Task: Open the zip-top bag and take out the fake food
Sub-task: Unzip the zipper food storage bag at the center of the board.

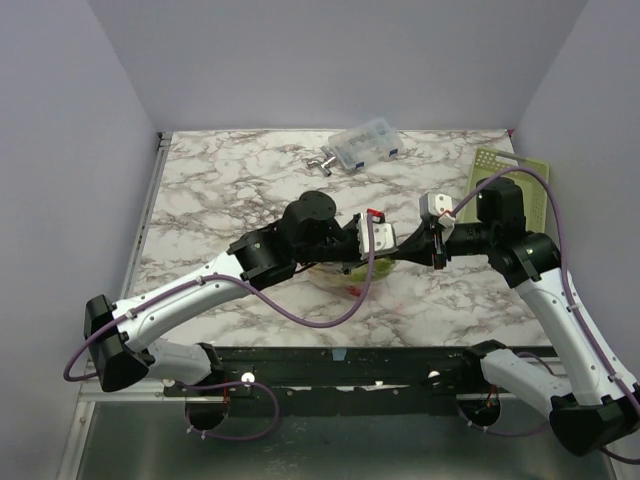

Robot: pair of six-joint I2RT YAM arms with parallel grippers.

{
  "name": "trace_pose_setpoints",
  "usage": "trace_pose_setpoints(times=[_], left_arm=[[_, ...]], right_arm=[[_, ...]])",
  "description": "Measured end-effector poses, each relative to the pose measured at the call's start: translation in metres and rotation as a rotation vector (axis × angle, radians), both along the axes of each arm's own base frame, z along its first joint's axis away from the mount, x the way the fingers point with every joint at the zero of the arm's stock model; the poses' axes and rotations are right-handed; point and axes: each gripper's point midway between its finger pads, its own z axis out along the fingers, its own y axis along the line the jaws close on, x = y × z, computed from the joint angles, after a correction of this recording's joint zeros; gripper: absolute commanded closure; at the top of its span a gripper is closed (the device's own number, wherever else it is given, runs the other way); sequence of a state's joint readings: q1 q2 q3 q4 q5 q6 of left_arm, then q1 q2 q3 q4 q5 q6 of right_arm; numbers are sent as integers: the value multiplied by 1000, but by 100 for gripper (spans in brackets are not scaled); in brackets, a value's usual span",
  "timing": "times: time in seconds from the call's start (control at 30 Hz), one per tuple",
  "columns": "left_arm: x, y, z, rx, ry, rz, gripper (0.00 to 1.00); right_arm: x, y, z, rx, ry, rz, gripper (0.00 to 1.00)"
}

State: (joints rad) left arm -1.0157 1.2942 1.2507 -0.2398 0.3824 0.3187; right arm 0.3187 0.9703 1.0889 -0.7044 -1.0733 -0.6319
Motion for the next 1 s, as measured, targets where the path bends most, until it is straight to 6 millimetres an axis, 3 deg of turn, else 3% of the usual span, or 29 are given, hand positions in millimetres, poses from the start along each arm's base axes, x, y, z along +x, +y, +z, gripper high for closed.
trace_pose_setpoints(times=[1.0], left_arm=[[-4, 42, -3, -28, 28, 39, 100]], right_arm=[[-2, -2, 0, 14, 10, 5, 100]])
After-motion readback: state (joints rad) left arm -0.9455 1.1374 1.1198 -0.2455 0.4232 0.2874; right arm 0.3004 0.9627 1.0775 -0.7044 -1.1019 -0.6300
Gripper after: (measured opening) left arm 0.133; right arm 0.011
